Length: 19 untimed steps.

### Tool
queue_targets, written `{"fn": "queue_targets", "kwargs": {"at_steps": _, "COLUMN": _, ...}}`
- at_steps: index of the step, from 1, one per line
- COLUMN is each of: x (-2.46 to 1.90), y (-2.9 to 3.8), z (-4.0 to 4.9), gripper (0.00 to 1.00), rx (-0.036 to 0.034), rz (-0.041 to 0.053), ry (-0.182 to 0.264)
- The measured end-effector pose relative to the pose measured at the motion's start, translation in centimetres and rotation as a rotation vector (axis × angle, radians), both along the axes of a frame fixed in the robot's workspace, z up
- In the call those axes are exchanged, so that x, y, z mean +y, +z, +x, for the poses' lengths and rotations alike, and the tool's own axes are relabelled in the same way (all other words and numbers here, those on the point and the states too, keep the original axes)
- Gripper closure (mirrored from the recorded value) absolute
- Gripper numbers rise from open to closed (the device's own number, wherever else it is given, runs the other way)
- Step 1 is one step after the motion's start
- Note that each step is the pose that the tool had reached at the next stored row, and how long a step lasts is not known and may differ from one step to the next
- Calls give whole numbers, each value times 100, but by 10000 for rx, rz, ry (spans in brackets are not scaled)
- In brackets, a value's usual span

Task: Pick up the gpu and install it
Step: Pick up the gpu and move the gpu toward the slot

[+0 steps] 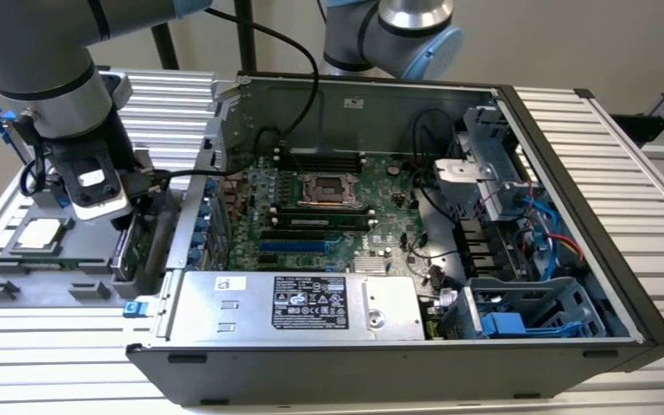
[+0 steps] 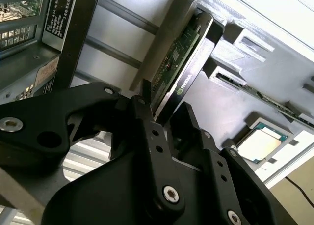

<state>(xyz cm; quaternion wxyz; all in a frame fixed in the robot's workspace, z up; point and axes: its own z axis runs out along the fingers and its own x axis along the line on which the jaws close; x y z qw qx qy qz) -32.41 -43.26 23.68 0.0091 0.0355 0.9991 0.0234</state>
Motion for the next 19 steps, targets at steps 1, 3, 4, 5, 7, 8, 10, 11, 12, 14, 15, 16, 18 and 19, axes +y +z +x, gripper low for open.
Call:
{"fn": "queue_targets", "kwargs": {"at_steps": 1, "x": 0, "y": 0, "z": 0, "gripper": 0, "rx": -1, "rz": 0, "ry": 0}}
{"fn": "queue_targets", "kwargs": {"at_steps": 3, "x": 0, "y": -1, "z": 0, "gripper": 0, "rx": 0, "rz": 0, "ry": 0}}
{"fn": "queue_targets", "kwargs": {"at_steps": 4, "x": 0, "y": -1, "z": 0, "gripper": 100, "rx": 0, "rz": 0, "ry": 0}}
{"fn": "queue_targets", "kwargs": {"at_steps": 5, "x": 0, "y": -1, "z": 0, "gripper": 100, "rx": -1, "rz": 0, "ry": 0}}
{"fn": "queue_targets", "kwargs": {"at_steps": 7, "x": 0, "y": -1, "z": 0, "gripper": 100, "rx": 0, "rz": -1, "ry": 0}}
{"fn": "queue_targets", "kwargs": {"at_steps": 8, "x": 0, "y": -1, "z": 0, "gripper": 100, "rx": 0, "rz": -1, "ry": 1}}
{"fn": "queue_targets", "kwargs": {"at_steps": 10, "x": 0, "y": -1, "z": 0, "gripper": 100, "rx": 0, "rz": 0, "ry": 0}}
{"fn": "queue_targets", "kwargs": {"at_steps": 11, "x": 0, "y": -1, "z": 0, "gripper": 100, "rx": 0, "rz": 0, "ry": 0}}
{"fn": "queue_targets", "kwargs": {"at_steps": 12, "x": 0, "y": -1, "z": 0, "gripper": 100, "rx": -1, "rz": 0, "ry": 0}}
{"fn": "queue_targets", "kwargs": {"at_steps": 14, "x": 0, "y": -2, "z": 0, "gripper": 100, "rx": -1, "rz": 0, "ry": 0}}
{"fn": "queue_targets", "kwargs": {"at_steps": 15, "x": 0, "y": -2, "z": 0, "gripper": 100, "rx": 0, "rz": 0, "ry": 1}}
{"fn": "queue_targets", "kwargs": {"at_steps": 16, "x": 0, "y": -2, "z": 0, "gripper": 100, "rx": 0, "rz": 0, "ry": 0}}
{"fn": "queue_targets", "kwargs": {"at_steps": 18, "x": 0, "y": -2, "z": 0, "gripper": 100, "rx": 0, "rz": 0, "ry": 0}}
{"fn": "queue_targets", "kwargs": {"at_steps": 19, "x": 0, "y": -2, "z": 0, "gripper": 100, "rx": 0, "rz": 0, "ry": 0}}
